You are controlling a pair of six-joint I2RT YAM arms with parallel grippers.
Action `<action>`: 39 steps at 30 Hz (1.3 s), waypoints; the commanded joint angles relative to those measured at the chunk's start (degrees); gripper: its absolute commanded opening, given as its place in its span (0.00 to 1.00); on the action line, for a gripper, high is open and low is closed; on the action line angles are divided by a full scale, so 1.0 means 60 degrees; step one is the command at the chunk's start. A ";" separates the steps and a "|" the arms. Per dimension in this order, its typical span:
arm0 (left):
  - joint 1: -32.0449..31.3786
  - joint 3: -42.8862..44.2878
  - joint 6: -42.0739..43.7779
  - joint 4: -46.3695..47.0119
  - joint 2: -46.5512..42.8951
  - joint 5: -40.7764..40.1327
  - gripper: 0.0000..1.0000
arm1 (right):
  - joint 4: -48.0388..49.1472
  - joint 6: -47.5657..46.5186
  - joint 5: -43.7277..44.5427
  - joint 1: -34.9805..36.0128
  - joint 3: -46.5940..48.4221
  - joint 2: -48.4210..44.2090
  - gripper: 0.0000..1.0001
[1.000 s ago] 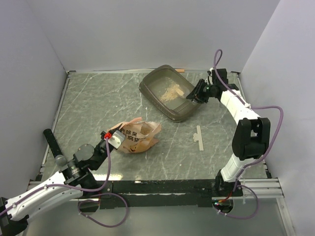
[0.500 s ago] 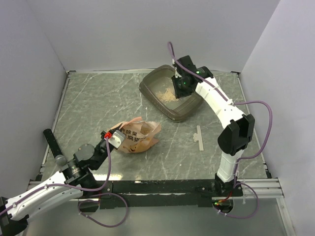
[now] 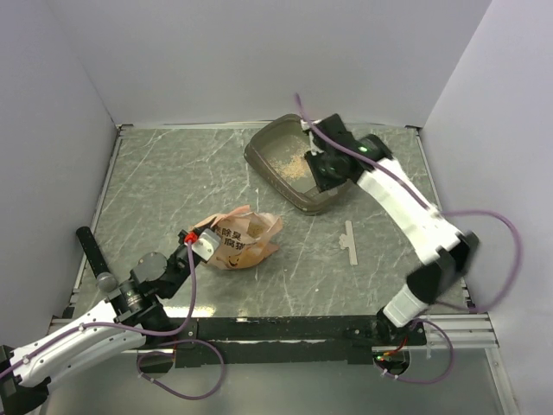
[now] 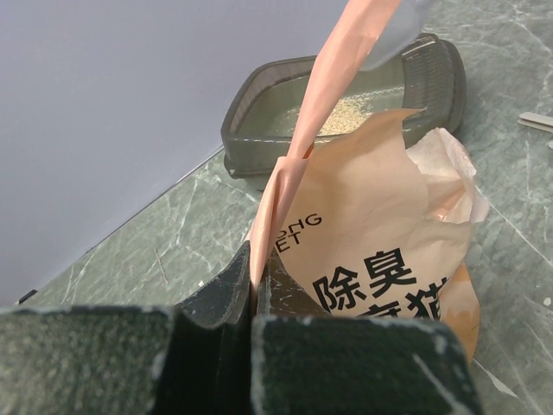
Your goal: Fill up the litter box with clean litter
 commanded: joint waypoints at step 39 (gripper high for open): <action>-0.0163 0.0840 -0.0318 -0.0101 -0.0116 0.2949 0.01 | -0.0602 0.0737 -0.8167 0.0902 -0.2186 -0.2348 0.00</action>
